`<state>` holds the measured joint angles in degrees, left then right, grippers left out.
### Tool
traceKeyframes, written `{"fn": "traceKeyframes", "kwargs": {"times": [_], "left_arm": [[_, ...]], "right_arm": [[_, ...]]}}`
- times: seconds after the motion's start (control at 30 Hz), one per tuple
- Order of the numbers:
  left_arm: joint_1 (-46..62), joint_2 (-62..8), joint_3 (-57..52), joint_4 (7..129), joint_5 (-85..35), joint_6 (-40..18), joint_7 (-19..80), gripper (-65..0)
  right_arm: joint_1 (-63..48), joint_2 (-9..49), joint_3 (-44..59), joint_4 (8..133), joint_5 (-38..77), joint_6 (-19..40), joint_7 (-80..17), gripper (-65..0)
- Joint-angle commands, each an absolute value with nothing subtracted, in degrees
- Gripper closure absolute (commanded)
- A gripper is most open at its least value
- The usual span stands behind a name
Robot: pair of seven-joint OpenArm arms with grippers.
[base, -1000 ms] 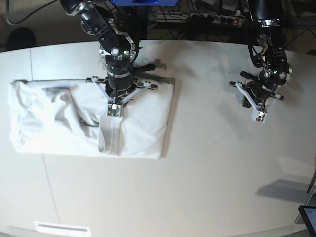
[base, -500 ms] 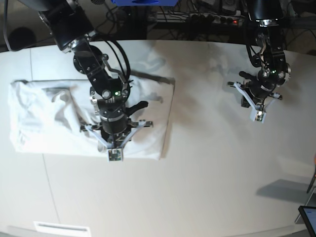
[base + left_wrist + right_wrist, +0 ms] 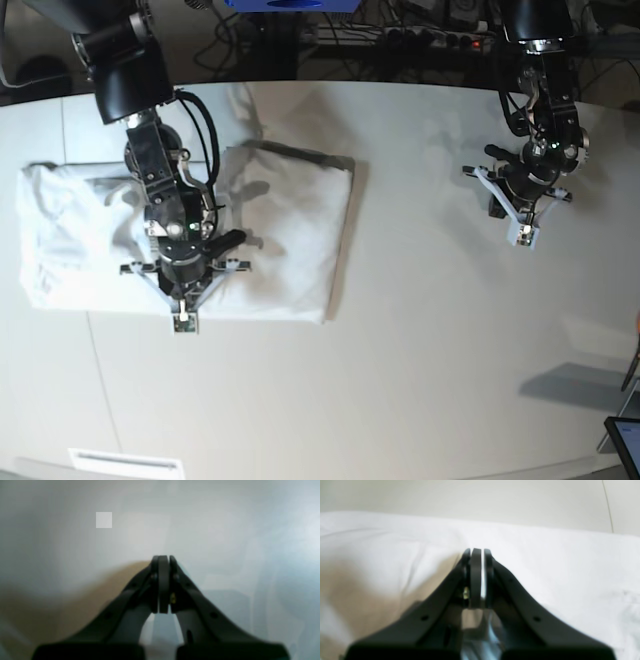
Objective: Fold the T-shirt properly
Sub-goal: 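Press and smooth the folded stack with the right gripper, sliding toward the other end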
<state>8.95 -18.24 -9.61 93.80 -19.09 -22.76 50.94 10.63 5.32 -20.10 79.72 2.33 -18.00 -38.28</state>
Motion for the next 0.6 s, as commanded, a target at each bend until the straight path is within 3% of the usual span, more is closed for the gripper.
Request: {"fn": "traceKeyframes", "kwargs": {"times": [0.0,0.17,0.33,0.57], "left_arm": [[8.5,-18.9,-9.9,94.9,-19.4,-22.8,49.8,0.0],[8.7,-18.9,-9.6,96.4,-19.4,-22.9,49.8,0.0],[9.2,-17.5,-9.1,104.0,-19.5,-23.0,49.8,0.0],[8.3,-16.1,-4.7,106.5,-19.3,-23.0,50.0,-0.2]], "right_arm": [[12.4,5.8,-19.8,80.2,1.7,-18.1,-36.7,-2.9],[12.8,7.8,-20.1,82.7,1.6,-18.1,-36.7,-2.9],[10.1,11.7,-18.1,95.3,1.6,-18.2,-37.1,-2.9],[1.1,12.2,-13.3,106.7,1.6,-18.2,-41.6,-3.0]]}}
